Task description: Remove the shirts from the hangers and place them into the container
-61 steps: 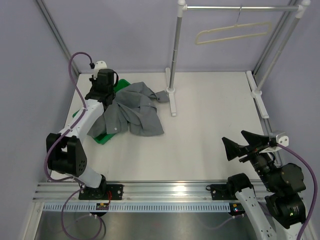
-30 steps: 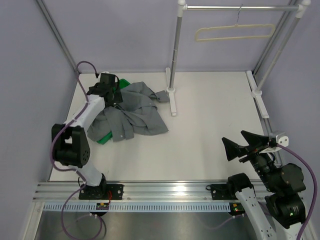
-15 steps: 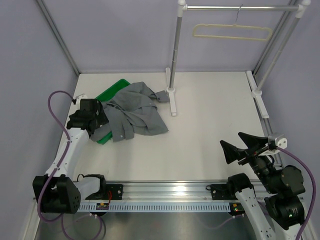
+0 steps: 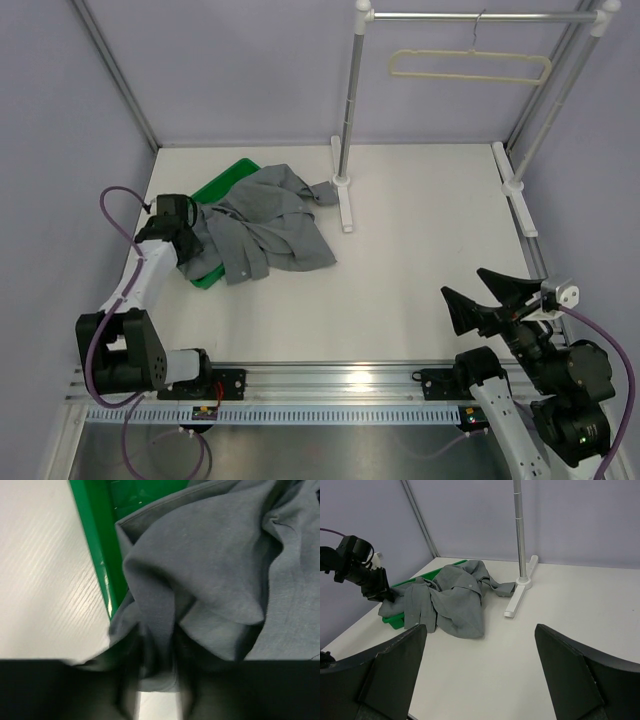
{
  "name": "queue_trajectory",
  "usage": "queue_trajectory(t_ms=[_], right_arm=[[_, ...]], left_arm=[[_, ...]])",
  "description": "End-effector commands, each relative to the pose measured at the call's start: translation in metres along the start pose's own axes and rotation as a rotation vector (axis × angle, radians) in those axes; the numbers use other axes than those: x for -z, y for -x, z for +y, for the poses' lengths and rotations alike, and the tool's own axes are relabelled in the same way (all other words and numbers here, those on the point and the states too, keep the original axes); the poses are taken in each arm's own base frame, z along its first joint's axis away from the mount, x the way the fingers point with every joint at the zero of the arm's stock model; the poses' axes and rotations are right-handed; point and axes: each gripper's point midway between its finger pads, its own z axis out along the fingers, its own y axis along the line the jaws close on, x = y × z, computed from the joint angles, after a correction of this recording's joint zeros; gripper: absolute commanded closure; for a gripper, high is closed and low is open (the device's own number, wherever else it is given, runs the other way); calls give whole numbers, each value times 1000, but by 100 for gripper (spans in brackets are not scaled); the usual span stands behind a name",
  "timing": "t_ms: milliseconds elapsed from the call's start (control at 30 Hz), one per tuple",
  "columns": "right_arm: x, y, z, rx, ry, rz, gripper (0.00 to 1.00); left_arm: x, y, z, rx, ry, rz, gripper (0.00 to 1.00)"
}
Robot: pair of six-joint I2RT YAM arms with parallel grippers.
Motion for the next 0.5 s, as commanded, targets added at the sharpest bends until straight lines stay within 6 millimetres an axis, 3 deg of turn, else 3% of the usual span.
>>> queue_trajectory(t_ms=[0,100,167,267,467], right_arm=[[2,5,5,4,30,-27,1],[2,5,3,8,25,-32,0],[2,5,3,5,25,-33,1],[0,4,2,5,20,-27,0],[-3,3,0,5,7,-12,0]], left_arm=[[7,47,-33,22,-114,-92,82],[2,63,-48,0,-153,-109,99],[4,82,-65,-2,-211,-149,100],[-12,89,-82,-8,-248,-132,100],[-73,56,-87,4,-188,25,100]])
